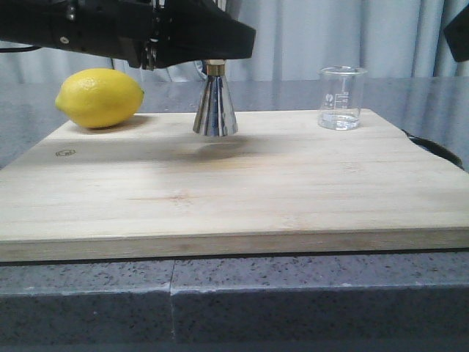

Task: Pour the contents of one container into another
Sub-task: 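Lower the jigger onto the board with the left gripper and release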

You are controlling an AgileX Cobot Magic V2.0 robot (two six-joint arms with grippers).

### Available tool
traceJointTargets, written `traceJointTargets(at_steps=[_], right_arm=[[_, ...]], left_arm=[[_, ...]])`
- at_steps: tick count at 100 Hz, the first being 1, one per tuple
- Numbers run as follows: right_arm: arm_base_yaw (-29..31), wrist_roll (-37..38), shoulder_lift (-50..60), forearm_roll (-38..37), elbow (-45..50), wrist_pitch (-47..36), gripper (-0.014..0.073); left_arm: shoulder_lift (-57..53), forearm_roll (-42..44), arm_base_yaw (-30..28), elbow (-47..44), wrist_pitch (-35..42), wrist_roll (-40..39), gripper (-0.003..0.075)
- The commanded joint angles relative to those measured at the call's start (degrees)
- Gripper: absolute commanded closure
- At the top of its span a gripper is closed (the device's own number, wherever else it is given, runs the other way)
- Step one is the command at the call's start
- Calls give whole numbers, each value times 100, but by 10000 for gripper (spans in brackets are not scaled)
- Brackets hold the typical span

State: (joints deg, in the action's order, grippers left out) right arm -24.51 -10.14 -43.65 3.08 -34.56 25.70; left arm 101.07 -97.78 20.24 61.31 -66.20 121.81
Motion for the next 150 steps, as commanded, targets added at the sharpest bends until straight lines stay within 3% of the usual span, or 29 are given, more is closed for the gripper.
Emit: traceJointTargets(at_steps=[1, 103, 113, 132, 150], right_arm=[[-3, -20, 44, -69, -150, -362, 18], [-3, -20, 44, -84, -150, -395, 18], [-3, -20, 44, -84, -150, -395, 18], [-3, -20, 44, -84, -150, -395, 18], [-3, -20, 44, -84, -150, -395, 18]], left_arm=[[-272, -490, 41, 42, -641, 194, 461], [137, -619, 41, 3, -646, 463, 451], [137, -619, 41, 3, -646, 463, 397], [114, -477, 41, 3, -350, 406, 194], [-307, 245, 41, 3, 702, -436, 178]])
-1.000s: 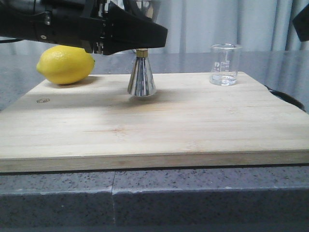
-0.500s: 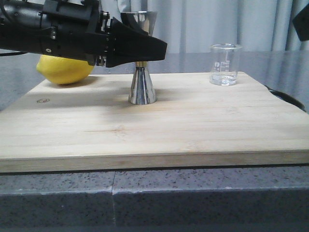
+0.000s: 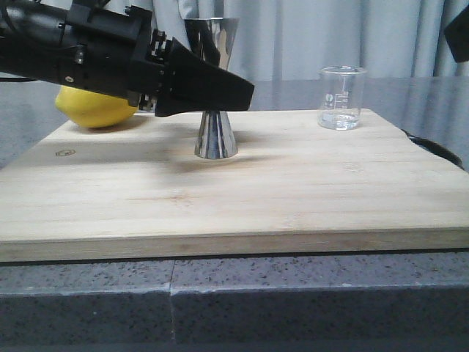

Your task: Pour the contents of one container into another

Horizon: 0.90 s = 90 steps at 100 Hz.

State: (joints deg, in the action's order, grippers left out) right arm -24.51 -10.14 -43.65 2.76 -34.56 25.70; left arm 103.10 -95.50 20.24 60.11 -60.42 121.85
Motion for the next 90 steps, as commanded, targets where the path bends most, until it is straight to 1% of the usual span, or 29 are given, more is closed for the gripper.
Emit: traceJointTargets(at_steps=[1, 13, 21, 22, 28, 35, 49, 59, 67, 69, 70, 75, 82, 90], right_arm=[[-3, -20, 44, -52, -150, -395, 18], [-3, -20, 44, -37, -150, -395, 18], [-3, -20, 44, -37, -150, -395, 18], [-3, -20, 44, -37, -150, -395, 18], [-3, -20, 44, -37, -150, -355, 18], [-3, -20, 44, -37, -150, -300, 18], [7, 160, 44, -37, -304, 64, 18], [20, 251, 34, -37, -506, 478, 18], [147, 608, 34, -37, -632, 666, 18], [205, 736, 34, -48, -669, 733, 18], [226, 773, 34, -48, -669, 733, 18], [380, 877, 34, -78, -727, 945, 18], [645, 1014, 34, -198, -833, 1296, 18], [943, 1014, 34, -346, -948, 1730, 18]], left_arm=[[-535, 55, 41, 123, 196, -532, 178], [-1028, 847, 41, 123, 710, -1428, 179], [-1372, 1346, 41, 123, 903, -1949, 179], [-1439, 1504, 41, 123, 934, -2120, 179], [-1717, 1903, 41, 123, 1013, -2540, 181], [-2097, 2600, 41, 123, 1173, -3303, 181], [-2920, 4499, 41, 123, 1337, -5172, 183], [-3488, 5948, 41, 123, 1308, -6797, 183], [-3934, 6909, 41, 123, 1180, -7948, 183], [-4042, 7243, 41, 123, 1133, -8379, 183], [-4076, 7243, 41, 123, 1133, -8379, 183], [-4304, 7856, 41, 123, 1042, -9172, 183], [-4607, 8458, 41, 123, 820, -9921, 183], [-4893, 8967, 41, 123, 571, -10714, 183]])
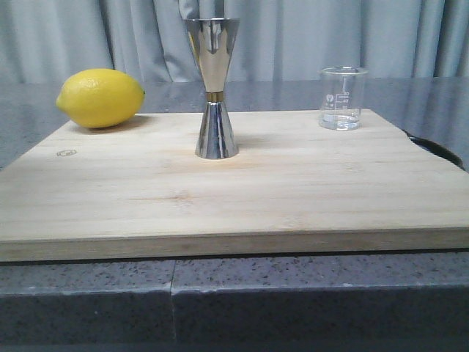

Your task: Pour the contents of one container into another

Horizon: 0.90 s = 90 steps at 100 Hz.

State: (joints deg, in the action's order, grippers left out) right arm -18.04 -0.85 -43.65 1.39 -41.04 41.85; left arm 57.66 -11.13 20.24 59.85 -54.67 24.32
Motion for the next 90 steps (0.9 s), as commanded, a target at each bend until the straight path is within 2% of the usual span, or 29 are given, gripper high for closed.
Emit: traceJointTargets(at_steps=[1, 21, 35, 55, 73, 80, 90], right_arm=[[349, 85, 34, -243, -328, 187, 18], [790, 85, 85, -351, -461, 785, 19], [790, 85, 293, -326, -461, 829, 19], [790, 85, 844, -274, -461, 413, 19], [790, 85, 962, -300, -461, 135, 26], [790, 85, 962, -311, -461, 111, 87], [790, 85, 962, -311, -461, 57, 274]], left_arm=[[-399, 568, 41, 149, -17, -1027, 183], [-1032, 1769, 41, 140, -478, -2833, 190], [-1619, 2232, 41, -113, -376, -3552, 233], [-2501, 2275, 41, -796, 156, -3731, 301], [-2609, 2275, 41, -1015, 608, -3731, 346], [-2610, 2264, 41, -1015, 711, -3731, 381], [-2610, 2264, 41, -1015, 855, -3731, 452]])
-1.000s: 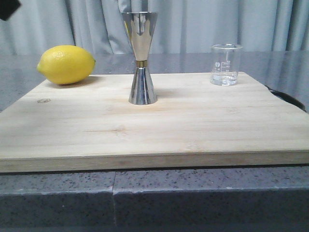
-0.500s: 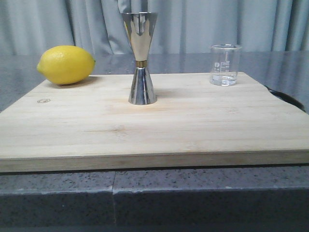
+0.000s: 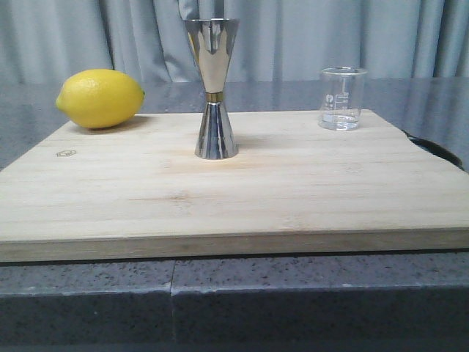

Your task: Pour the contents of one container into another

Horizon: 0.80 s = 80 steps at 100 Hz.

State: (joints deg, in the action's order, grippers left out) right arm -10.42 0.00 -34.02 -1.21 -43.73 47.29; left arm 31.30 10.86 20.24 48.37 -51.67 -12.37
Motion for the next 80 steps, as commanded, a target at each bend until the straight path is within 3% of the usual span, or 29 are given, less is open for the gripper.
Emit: traceJointTargets(at_steps=[1, 15, 31, 40, 80], right_arm=[[28, 0, 0, -50, -192, -487, 288], [28, 0, 0, -50, -192, -576, 529], [28, 0, 0, -50, -192, -587, 664], [28, 0, 0, -50, -192, -597, 665], [28, 0, 0, -50, -192, -730, 665]], left_arm=[[26, 66, 41, 134, 571, -62, 464], [26, 66, 41, 134, 694, -62, 579], [26, 66, 41, 134, 711, -62, 685], [26, 66, 41, 134, 720, -51, 739], [26, 66, 41, 125, 904, -51, 739]])
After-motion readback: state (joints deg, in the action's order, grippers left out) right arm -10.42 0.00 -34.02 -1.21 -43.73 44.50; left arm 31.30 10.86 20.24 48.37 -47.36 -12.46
